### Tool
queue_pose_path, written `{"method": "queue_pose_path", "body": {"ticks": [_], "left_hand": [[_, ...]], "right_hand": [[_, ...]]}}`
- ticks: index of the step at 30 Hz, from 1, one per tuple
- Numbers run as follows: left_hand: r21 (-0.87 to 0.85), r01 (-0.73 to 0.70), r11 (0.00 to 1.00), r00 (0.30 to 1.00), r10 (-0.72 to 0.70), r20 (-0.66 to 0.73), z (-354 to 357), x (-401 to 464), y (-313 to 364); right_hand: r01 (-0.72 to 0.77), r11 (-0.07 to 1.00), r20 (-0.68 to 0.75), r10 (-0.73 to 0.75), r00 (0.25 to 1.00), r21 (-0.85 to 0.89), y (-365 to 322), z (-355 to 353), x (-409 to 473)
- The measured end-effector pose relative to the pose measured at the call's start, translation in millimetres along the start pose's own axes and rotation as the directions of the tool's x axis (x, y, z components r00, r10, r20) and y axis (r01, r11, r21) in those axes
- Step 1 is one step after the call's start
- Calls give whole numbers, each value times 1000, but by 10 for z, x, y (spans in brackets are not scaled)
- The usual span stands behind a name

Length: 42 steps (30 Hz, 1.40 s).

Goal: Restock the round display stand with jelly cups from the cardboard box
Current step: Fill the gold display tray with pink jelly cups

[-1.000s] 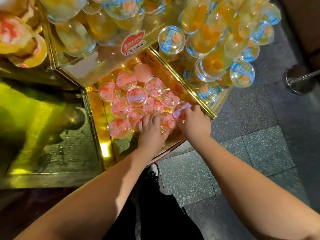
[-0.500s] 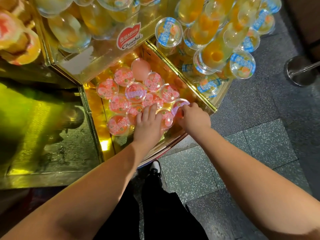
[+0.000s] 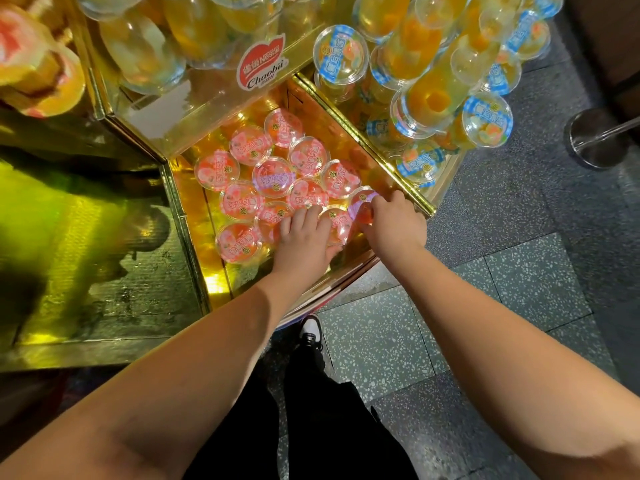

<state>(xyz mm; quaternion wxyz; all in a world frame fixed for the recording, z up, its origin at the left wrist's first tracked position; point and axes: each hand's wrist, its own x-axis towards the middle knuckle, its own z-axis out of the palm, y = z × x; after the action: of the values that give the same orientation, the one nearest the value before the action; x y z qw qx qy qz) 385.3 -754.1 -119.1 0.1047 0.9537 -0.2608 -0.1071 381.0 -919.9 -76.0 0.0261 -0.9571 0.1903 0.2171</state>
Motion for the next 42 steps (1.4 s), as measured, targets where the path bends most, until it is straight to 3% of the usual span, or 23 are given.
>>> {"method": "queue_pose_path", "body": {"ticks": [8, 12, 15, 19, 23, 27, 31, 35, 42], "left_hand": [[23, 19, 1000, 1000, -19, -5, -32, -11, 32], [6, -11, 1000, 1000, 11, 0, -50, -31, -6], [6, -18, 1000, 999, 19, -31, -43, -20, -5], [-30, -16, 999, 1000, 16, -12, -72, 10, 47], [-59, -20, 998, 997, 24, 75, -168, -7, 15], [-211, 4, 977, 997, 13, 81, -563, -110, -52], [-457, 60, 887, 987, -121, -106, -1150, -384, -285], [-551, 151, 821, 929, -308, -204, -1717, -858, -751], [-619, 401, 675, 703, -660, -264, -2506, -2295, -1824]], "right_hand": [[-10, 1000, 8, 10, 1000, -14, -13, -1, 0], [19, 997, 25, -21, 999, 70, 20, 12, 21], [57, 998, -15, -57, 998, 13, 8, 0, 20], [71, 996, -6, -70, 998, 50, -13, 3, 34], [128, 990, 93, -133, 987, 53, 56, -95, 9], [143, 976, 127, -165, 978, 164, 104, -412, -129], [248, 949, -8, -251, 968, 195, -59, -991, -339], [453, 878, -104, -441, 891, 156, -652, -1531, -592], [742, 660, -202, -716, 668, 113, -2440, -2031, -1317]]}}
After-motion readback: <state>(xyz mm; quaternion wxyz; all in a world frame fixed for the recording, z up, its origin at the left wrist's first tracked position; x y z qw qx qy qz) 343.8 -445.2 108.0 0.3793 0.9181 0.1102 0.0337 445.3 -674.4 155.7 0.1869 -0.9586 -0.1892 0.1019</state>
